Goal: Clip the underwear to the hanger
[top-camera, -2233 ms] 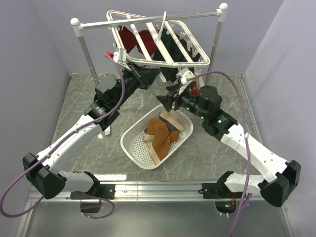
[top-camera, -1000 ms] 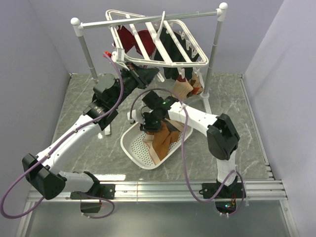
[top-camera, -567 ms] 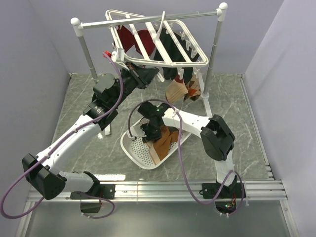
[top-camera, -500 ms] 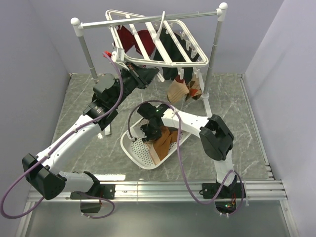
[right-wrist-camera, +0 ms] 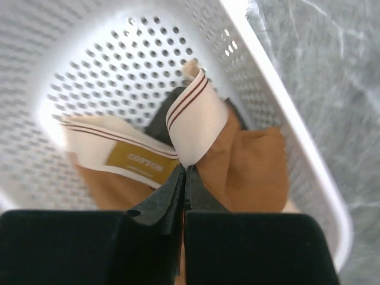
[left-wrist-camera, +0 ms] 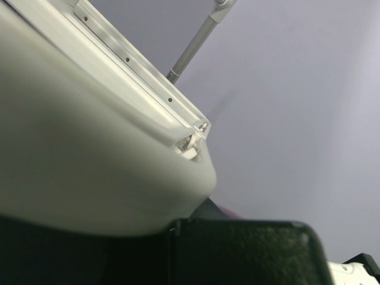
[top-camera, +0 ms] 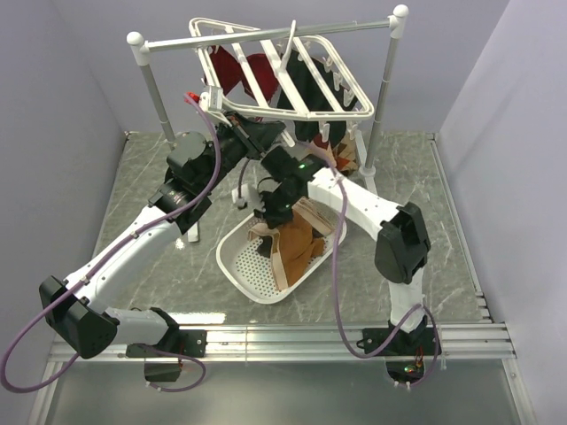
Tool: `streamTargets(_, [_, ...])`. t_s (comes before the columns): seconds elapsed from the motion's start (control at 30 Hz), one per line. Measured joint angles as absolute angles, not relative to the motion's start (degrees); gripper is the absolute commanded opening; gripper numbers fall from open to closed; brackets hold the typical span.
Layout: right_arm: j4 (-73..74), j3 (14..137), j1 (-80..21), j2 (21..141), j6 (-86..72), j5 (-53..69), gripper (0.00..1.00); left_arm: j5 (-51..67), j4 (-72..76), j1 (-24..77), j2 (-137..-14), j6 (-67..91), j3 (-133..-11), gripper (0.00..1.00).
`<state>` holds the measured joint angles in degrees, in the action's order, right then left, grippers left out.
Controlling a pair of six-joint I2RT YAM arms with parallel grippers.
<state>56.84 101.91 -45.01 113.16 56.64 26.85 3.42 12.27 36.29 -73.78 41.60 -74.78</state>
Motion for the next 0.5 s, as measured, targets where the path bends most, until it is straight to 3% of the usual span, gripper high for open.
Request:
streamTargets(0.3, [64.0,97.0,-39.0,109.1,42.1,42.2,0.0,3.7,12.2,36.2,-73.6,41.6,-74.8,0.0])
streamTargets(0.5, [51.5,77.8,-34.2,100.6,27.0,46.8,0.0,3.7,12.2,36.1,-73.6,41.6,-74.8,0.0])
